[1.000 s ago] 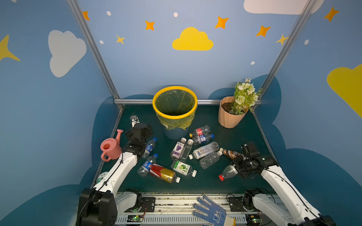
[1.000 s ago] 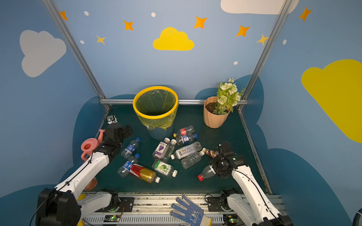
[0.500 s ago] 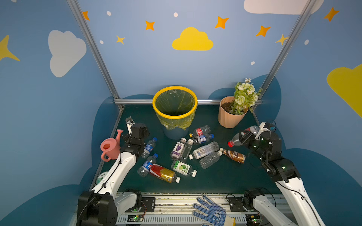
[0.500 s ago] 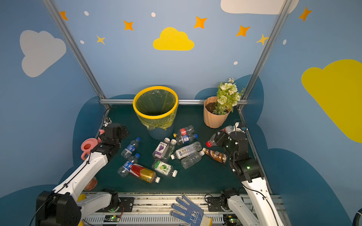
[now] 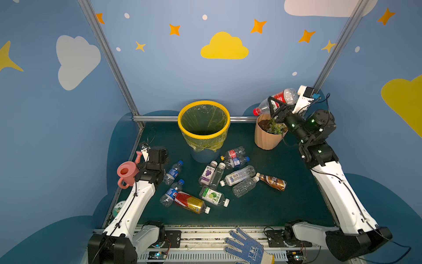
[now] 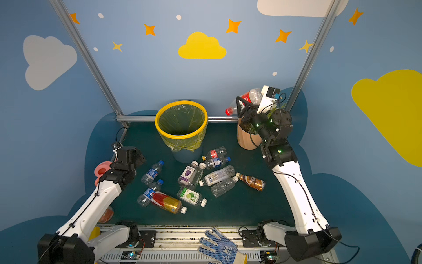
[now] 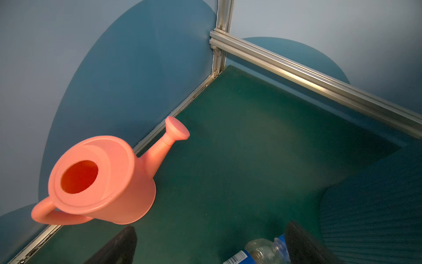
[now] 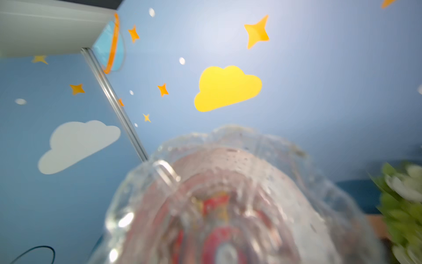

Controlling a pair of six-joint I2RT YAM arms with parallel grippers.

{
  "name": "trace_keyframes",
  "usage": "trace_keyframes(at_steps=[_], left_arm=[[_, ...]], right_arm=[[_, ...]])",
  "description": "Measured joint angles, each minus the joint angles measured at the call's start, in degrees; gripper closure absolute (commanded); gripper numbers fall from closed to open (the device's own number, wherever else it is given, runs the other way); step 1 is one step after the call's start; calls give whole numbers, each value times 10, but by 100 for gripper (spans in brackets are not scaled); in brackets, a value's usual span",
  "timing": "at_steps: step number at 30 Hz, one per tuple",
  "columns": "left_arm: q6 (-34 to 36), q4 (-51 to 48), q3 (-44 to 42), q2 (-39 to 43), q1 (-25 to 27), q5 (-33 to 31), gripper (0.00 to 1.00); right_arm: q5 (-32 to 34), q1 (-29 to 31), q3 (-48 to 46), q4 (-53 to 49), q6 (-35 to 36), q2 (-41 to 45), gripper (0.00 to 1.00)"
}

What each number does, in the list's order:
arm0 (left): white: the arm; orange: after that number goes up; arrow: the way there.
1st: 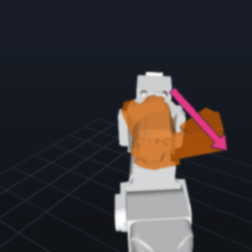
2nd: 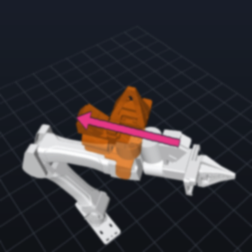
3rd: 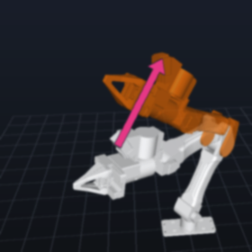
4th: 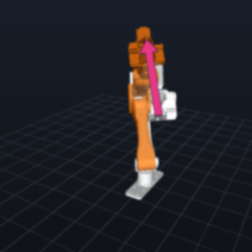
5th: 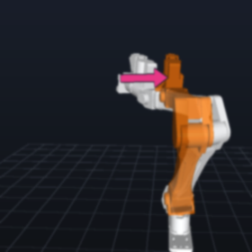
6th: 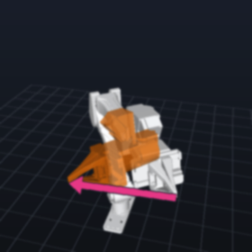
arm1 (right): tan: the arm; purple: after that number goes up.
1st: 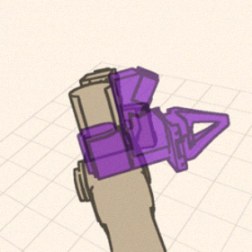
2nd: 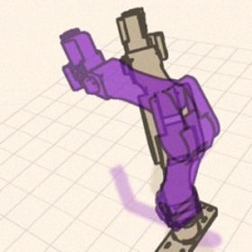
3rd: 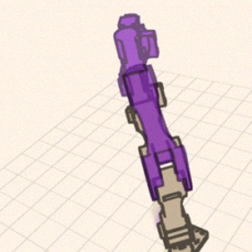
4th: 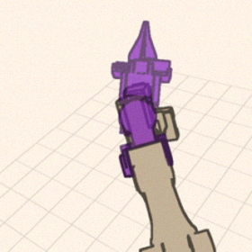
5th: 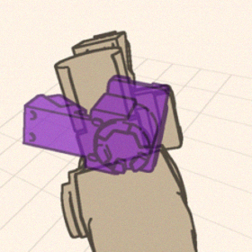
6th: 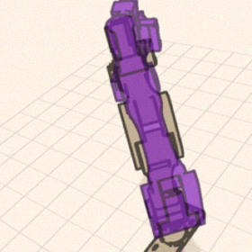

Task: Throw the plastic bottles in the bin

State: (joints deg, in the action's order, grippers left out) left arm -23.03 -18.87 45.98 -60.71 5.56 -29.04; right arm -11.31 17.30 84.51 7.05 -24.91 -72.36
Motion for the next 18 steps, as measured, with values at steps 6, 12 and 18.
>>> trace_keyframes(at_steps=[6, 12, 18], left_arm=[[-11, -30, 0, 12, -2, 5, 0], [-14, -50, 0, 13, -4, 12, 0], [-12, -64, 0, 26, -5, 14, 0]], right_arm=[[-86, 64, 159, 33, -7, -149, 39], [-132, 127, 354, -90, 32, -346, 20], [-112, 137, 449, -256, 94, -451, 7]])
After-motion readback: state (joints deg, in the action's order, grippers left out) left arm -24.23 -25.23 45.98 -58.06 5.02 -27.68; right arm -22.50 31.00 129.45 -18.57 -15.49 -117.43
